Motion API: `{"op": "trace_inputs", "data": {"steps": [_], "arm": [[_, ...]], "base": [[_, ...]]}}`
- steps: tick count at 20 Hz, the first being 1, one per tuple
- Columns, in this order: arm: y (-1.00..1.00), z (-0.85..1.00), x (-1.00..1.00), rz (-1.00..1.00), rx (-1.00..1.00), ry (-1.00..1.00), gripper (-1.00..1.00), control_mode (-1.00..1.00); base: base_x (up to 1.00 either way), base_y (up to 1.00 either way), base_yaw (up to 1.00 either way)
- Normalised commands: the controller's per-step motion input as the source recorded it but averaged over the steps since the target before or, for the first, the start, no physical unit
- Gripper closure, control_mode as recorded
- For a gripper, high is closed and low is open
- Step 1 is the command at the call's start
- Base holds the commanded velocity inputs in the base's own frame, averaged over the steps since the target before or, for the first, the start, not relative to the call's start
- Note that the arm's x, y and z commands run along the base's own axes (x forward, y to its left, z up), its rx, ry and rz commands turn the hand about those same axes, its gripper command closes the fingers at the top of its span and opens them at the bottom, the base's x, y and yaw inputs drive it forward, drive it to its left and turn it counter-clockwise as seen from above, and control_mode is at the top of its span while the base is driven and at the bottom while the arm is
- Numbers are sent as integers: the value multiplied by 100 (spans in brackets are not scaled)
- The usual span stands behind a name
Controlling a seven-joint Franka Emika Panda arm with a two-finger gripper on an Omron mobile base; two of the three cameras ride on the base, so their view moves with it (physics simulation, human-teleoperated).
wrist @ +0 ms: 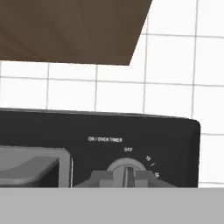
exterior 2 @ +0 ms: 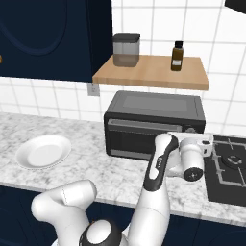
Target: Pick up the kebab skewer and baguette bread, and place them inside the toaster oven. Close the toaster oven door and start by setting the timer.
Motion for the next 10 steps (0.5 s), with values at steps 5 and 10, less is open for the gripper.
{"op": "trace_inputs", "data": {"steps": [5,10], "arm": [[27,0,29,4,33,0,100,-100],[14,0,15,8,39,-1,100,-100]], "base": [[0,0,0],[0,0,0]]}}
